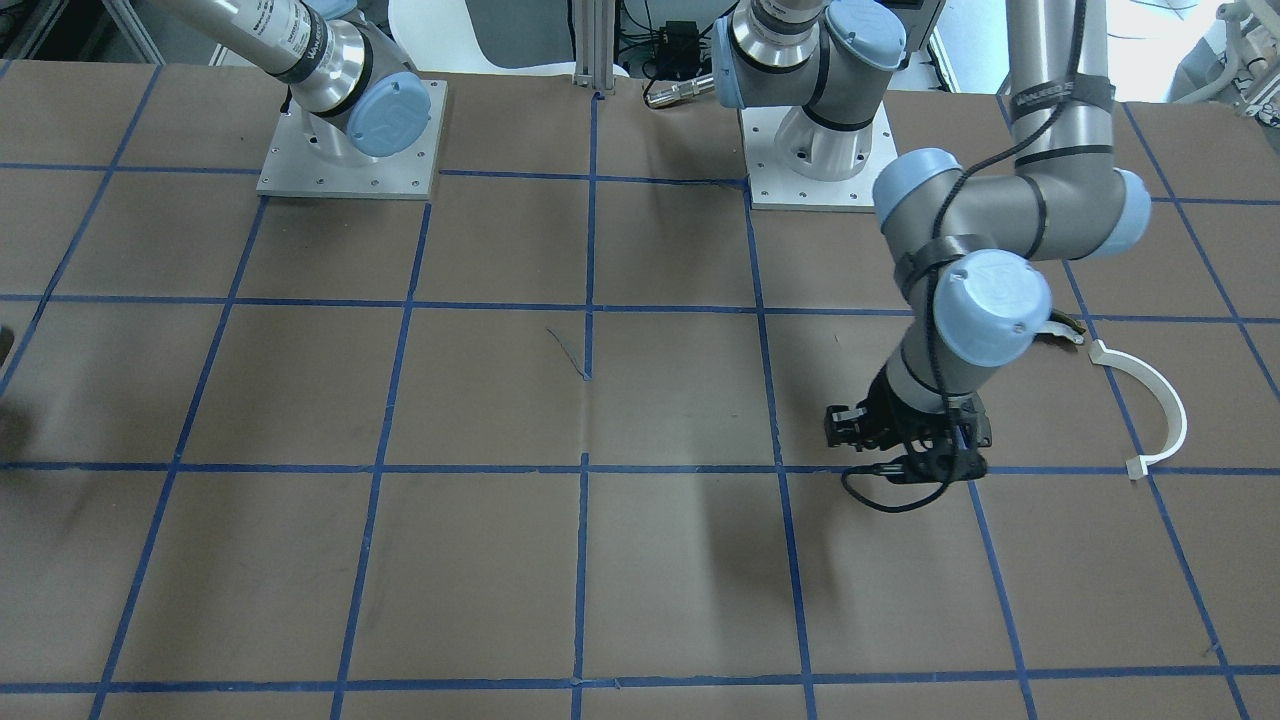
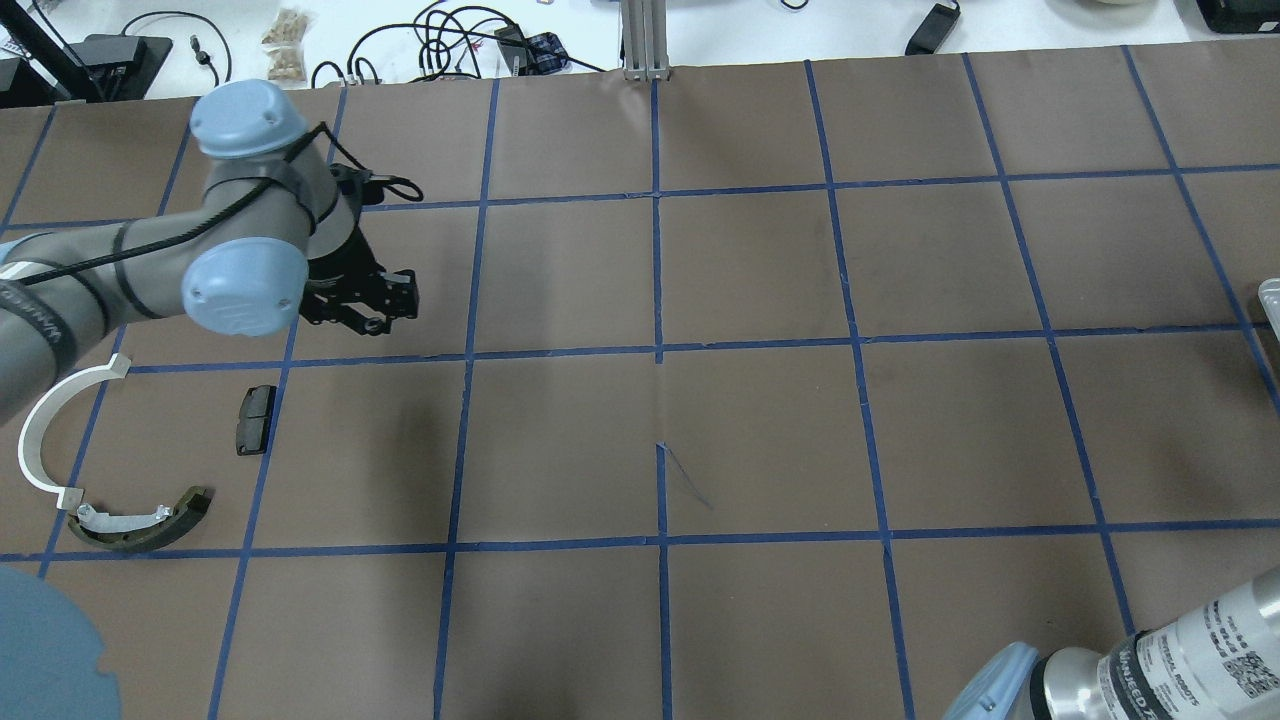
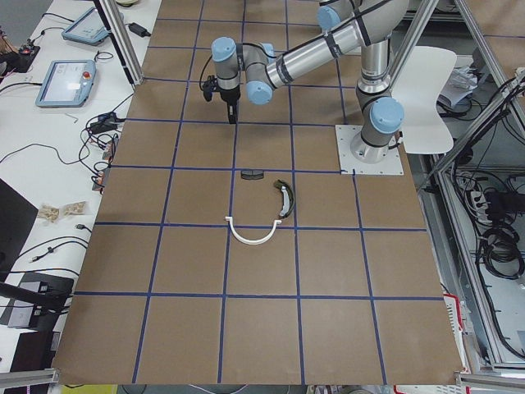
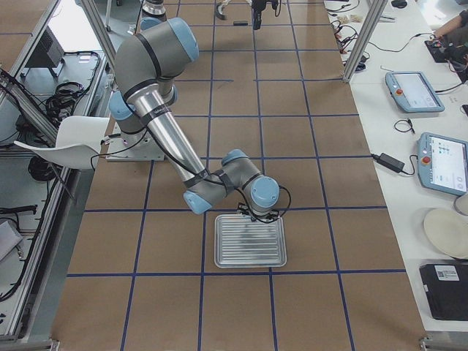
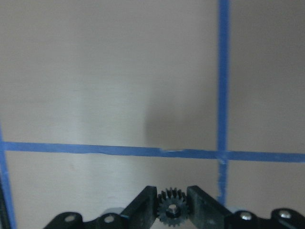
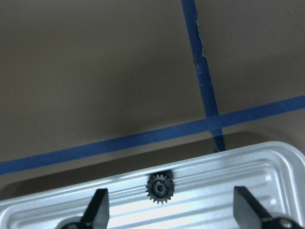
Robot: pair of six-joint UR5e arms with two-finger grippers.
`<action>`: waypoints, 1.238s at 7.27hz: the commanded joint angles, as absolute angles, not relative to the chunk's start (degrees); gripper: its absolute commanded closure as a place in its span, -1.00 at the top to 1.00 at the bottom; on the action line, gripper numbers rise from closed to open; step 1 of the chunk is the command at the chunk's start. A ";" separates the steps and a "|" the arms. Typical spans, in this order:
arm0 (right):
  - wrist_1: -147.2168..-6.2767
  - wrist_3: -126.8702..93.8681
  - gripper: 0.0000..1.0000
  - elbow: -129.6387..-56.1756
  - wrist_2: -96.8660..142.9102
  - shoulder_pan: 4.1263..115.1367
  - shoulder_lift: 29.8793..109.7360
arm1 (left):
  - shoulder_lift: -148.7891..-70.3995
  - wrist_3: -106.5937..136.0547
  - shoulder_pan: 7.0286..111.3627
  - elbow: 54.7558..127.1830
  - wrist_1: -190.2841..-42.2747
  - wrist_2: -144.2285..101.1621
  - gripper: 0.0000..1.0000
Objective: Place bearing gear from tray to pile
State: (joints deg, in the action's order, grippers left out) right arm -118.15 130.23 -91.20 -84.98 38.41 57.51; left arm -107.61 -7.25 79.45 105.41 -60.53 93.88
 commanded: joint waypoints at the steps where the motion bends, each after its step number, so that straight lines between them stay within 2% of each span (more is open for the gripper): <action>1: -118.12 130.69 0.80 -91.32 -84.99 38.41 57.22 | -108.54 -25.74 66.85 106.78 -60.30 94.39 -1.00; 3: -118.21 130.69 0.67 -91.41 -87.87 38.41 56.60 | -110.38 -32.16 61.54 106.87 -55.14 94.74 -1.00; 5: -118.21 130.61 0.64 -91.41 -88.41 38.41 56.51 | -112.05 -33.22 59.78 107.14 -53.97 95.36 -1.00; 7: -117.34 130.52 0.51 -91.58 -89.12 38.41 56.08 | -112.50 -36.30 56.61 109.33 -53.35 95.27 -1.00; 8: -117.33 130.60 0.42 -91.76 -89.03 38.41 55.81 | -112.67 -36.56 56.60 109.34 -53.00 95.19 -0.47; 9: -117.33 130.43 0.06 -91.67 -89.12 38.41 55.90 | -112.68 -36.30 56.69 109.25 -53.00 95.19 0.99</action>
State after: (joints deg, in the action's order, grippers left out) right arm -117.43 130.54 -91.65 -89.04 38.41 55.97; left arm -112.58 -36.26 56.81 109.15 -53.19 95.22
